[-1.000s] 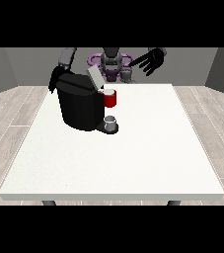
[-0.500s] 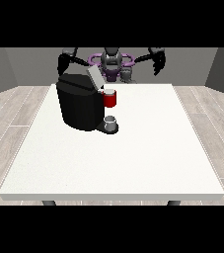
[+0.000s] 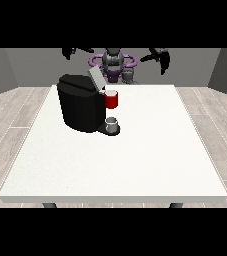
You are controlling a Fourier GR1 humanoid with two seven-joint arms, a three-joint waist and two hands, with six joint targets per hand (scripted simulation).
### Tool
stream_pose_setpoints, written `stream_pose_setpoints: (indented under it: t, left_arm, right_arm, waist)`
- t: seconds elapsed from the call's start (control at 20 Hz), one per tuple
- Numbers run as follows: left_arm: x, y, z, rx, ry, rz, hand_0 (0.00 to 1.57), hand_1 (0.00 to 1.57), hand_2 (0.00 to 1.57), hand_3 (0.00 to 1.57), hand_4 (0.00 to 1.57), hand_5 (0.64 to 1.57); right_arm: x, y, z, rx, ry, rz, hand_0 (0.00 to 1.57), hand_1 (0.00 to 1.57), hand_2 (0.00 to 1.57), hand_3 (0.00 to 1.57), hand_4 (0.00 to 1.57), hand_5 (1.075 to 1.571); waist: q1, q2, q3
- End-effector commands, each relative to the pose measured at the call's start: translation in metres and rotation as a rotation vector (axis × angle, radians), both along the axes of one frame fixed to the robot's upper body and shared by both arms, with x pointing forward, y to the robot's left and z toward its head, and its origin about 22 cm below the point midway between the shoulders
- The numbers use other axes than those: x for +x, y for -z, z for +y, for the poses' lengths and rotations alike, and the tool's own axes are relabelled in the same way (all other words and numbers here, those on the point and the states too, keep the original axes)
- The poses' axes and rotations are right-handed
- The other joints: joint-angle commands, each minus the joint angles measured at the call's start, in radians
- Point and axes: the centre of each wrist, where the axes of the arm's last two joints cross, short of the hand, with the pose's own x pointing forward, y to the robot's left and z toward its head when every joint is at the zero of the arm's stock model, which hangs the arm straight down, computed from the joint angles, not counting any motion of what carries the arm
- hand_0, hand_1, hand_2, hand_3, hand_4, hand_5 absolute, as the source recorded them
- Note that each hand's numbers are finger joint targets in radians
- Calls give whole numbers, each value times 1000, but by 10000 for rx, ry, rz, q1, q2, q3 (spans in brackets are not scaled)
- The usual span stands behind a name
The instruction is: Insert the coffee pod into the coffee machine and close the lid
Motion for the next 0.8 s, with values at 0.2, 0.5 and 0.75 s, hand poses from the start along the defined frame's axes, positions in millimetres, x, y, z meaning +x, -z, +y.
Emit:
stream_pose_setpoints:
  t: [0.2,0.5,0.75]
  left_arm:
    - [0,-32,-2,-234,39,-704,0,0,0,0,391,1571]
    - [3,-51,-8,-176,-1,-2038,0,0,0,0,356,1571]
    - [-19,-54,-1,-154,-106,-1648,0,0,0,0,265,1571]
  right_arm:
    - [29,-35,-12,378,477,-121,0,0,0,0,0,1571]
    - [55,-57,-23,1709,412,-518,0,0,0,0,186,1571]
    - [59,-49,-15,1868,325,5,0,0,0,0,168,1571]
  waist:
    - [533,751,4]
    - [670,2080,5]
    - [559,2057,3]
